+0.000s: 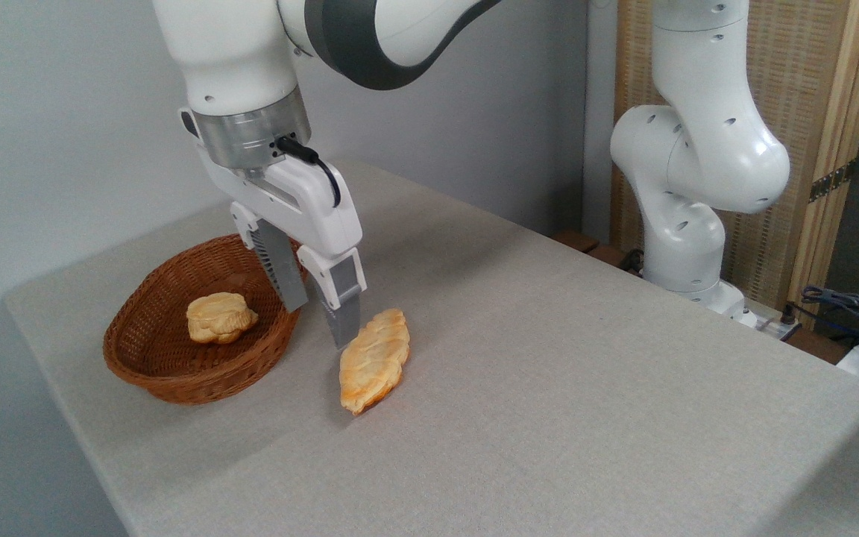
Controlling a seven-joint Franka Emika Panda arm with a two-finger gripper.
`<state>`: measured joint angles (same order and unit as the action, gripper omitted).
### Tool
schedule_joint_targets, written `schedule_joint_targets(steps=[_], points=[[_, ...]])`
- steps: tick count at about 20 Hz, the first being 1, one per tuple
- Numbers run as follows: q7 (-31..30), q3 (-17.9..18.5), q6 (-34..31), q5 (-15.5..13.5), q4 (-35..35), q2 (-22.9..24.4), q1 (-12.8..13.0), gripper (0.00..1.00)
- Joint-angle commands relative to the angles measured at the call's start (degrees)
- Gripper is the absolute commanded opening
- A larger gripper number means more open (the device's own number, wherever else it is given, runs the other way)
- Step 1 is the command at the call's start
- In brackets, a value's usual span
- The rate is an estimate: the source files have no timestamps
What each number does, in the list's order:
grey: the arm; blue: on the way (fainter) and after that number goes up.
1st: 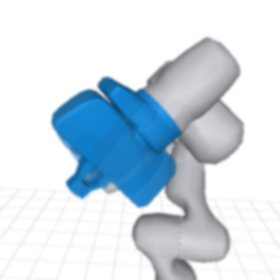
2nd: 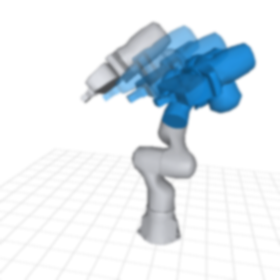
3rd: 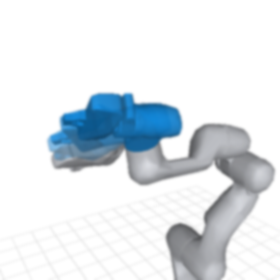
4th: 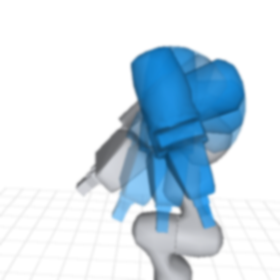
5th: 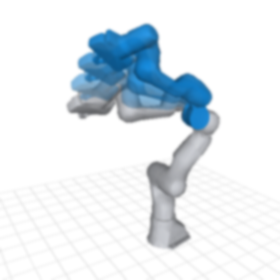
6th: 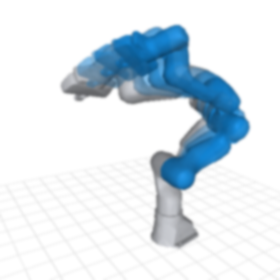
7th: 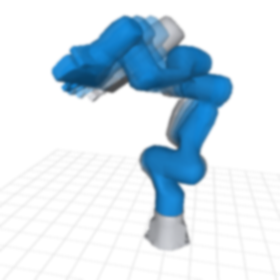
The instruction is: Put bread into the basket
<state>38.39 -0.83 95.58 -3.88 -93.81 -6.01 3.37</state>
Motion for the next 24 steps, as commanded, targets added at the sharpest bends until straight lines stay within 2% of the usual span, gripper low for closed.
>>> schedule_joint_targets(steps=[1, 5, 10, 11, 13, 15, 17, 24], points=[[0.8, 0.1, -2.5, -1.0, 0.4, 0.1, 0.3, 1.00], [0.3, -0.3, -2.8, -1.0, -1.5, -0.6, 0.8, 1.00], [0.1, -0.7, 2.9, -1.1, -10.9, 1.7, 1.1, 1.00], [-0.7, -1.4, 5.2, -1.1, -13.5, 2.3, 1.4, 1.00], [-6.4, -2.4, 9.3, -1.1, -16.9, 2.7, 1.4, 1.00], [-10.4, -2.6, 10.8, -1.1, -18.2, 2.6, 1.4, 1.00], [-11.9, -2.6, 10.7, -1.1, -19.1, 2.5, 1.4, 1.00], [-12.3, -2.7, 11.0, -1.0, -20.1, 0.3, 3.0, 1.00]])
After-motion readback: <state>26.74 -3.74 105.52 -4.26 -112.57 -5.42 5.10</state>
